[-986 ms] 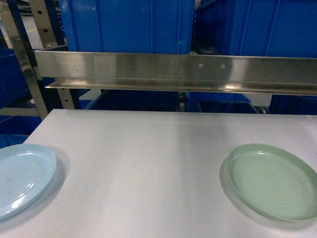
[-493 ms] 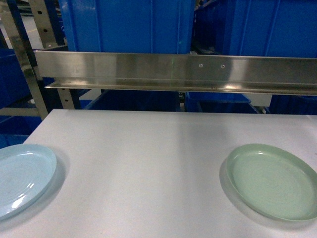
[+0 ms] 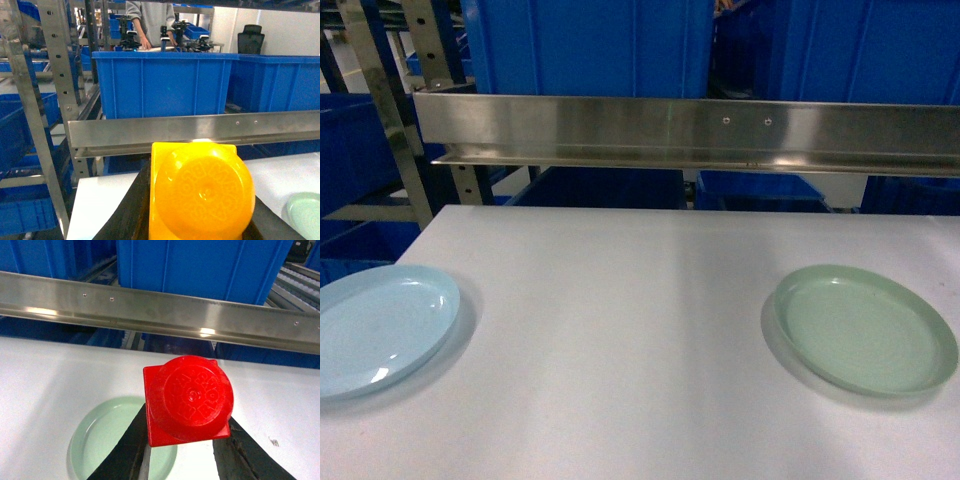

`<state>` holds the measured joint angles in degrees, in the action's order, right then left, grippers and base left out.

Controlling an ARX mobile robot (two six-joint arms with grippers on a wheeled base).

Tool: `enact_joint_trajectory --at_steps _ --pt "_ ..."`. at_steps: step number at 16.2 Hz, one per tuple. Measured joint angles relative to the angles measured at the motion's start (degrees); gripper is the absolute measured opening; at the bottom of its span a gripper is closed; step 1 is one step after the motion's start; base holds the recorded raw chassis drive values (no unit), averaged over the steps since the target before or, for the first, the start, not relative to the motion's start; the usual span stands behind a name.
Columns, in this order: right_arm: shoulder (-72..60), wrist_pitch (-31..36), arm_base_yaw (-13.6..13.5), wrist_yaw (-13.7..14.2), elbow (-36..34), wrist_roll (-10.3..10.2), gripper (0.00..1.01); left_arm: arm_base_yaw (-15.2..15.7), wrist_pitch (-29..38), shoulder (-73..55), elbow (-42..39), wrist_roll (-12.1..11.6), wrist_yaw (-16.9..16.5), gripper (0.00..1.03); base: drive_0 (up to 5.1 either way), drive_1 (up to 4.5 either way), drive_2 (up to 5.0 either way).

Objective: Sort and place red and yellow blocks in left bins

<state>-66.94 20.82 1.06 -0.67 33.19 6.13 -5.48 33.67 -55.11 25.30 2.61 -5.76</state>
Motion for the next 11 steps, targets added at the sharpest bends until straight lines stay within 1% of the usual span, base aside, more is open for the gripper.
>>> enact_joint_trajectory --at_steps 2,11 --pt "0.35 -0.15 0.04 0.39 -0.04 0.0 0.28 -0.35 0.22 0.5 0.02 0.0 -0.39 0.27 -3.4 -1.83 4.8" --pt "0.24 -0.26 0.0 0.28 -0.04 0.0 0.28 -0.24 0.02 0.11 0.02 0.0 -0.22 0.27 -4.7 2.68 2.7"
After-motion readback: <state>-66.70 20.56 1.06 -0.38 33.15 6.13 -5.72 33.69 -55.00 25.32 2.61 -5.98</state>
